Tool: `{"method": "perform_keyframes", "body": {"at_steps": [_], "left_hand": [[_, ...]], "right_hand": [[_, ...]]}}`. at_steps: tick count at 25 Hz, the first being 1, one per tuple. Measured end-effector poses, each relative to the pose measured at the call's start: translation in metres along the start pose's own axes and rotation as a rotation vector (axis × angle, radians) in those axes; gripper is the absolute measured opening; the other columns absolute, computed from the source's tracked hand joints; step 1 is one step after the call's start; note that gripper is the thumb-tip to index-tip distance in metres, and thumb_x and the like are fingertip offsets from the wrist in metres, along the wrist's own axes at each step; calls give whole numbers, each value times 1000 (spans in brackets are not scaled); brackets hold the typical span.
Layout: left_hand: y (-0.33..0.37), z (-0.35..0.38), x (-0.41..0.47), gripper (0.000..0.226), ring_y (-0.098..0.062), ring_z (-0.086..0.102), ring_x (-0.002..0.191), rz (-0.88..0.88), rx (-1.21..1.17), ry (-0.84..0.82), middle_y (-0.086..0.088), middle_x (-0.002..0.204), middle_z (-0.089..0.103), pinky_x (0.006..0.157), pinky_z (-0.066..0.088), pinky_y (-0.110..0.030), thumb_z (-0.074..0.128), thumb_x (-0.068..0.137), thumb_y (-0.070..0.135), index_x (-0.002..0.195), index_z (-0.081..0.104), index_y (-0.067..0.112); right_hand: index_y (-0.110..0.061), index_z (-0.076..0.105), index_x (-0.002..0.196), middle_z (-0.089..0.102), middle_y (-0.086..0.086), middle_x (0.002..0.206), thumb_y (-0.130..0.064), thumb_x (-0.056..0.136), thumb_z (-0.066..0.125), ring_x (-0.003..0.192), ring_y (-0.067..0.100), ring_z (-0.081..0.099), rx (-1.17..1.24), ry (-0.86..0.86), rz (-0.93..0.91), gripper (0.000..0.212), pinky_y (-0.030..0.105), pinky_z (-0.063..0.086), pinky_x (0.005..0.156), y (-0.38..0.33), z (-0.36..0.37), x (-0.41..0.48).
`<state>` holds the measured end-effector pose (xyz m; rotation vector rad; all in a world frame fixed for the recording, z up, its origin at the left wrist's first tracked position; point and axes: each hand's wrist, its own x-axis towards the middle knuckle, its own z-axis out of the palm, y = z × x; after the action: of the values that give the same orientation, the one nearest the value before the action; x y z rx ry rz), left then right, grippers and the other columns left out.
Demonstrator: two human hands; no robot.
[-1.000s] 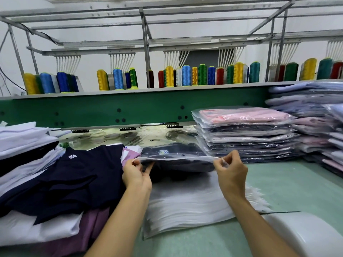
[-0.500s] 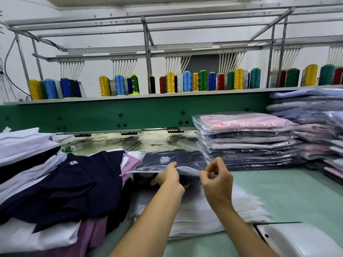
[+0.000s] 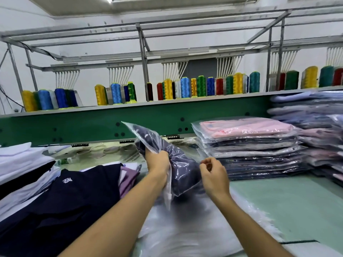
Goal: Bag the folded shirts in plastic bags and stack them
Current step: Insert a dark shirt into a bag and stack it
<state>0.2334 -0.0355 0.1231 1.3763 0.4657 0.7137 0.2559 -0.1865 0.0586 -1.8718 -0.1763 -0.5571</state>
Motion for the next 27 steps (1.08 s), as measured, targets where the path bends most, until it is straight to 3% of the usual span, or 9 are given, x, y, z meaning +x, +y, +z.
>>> {"method": "perform_keyframes", "body": {"at_steps": [3,7,10,12,14,17,19,23,27], "left_hand": [[31,-7,16,51,-25,65,90,113,56,-122,-11,103,67,80,58,-35,48,80,-10,128,54,6],[75,-16,33,51,-17,63,69,218,28,-225,-6,84,65,47,50,-20,44,77,-16,123,54,4],[97,-31,45,41,-15,57,49,236,2,-296,-5,62,59,41,45,-21,39,74,-18,106,58,-2],[105,-45,51,28,-15,51,39,240,-18,-369,-4,48,49,42,43,-23,35,71,-20,82,54,-3],[108,-60,56,29,-15,48,37,244,-13,-438,-5,46,44,39,43,-23,32,71,-22,67,49,2],[106,-84,67,28,-18,50,41,238,-15,-529,-9,58,47,40,46,-23,31,72,-22,73,52,-4],[108,-97,75,28,-17,49,39,213,5,-504,-8,62,46,40,43,-19,31,73,-19,81,52,-4],[121,-99,87,22,-20,42,41,215,-32,-389,-3,51,42,40,38,-17,33,71,-13,68,47,3],[121,-47,94,31,-30,41,60,153,-121,-430,-13,76,40,57,43,-31,32,69,-11,92,49,-1]], "right_hand": [[-13,68,98,70,7,100,-32,97,53,97,27,63,-141,-257,99,25,40,51,86,-8,12,43],[-21,73,107,68,-2,113,-61,97,47,96,14,64,48,-562,268,48,28,47,74,-19,24,76],[-30,64,131,58,-8,130,-83,85,42,119,22,58,66,-691,365,74,36,45,98,-13,30,92],[-24,70,126,66,2,129,-91,76,46,122,31,62,132,-809,478,87,44,47,108,-9,36,101],[-14,78,113,74,10,116,-86,74,58,111,29,70,246,-880,559,84,37,54,99,-13,42,102],[-9,81,90,78,6,90,-45,90,69,77,18,75,334,-770,479,38,24,57,64,-30,53,98],[-7,77,87,78,6,83,-27,90,71,70,17,73,306,-597,322,21,28,57,64,-44,53,99],[-8,74,92,78,4,77,-16,86,76,68,15,73,415,-352,116,10,24,56,58,-74,21,121],[-11,75,90,78,1,80,-17,87,74,67,9,70,355,-149,10,7,24,56,62,-75,-32,158]]}}
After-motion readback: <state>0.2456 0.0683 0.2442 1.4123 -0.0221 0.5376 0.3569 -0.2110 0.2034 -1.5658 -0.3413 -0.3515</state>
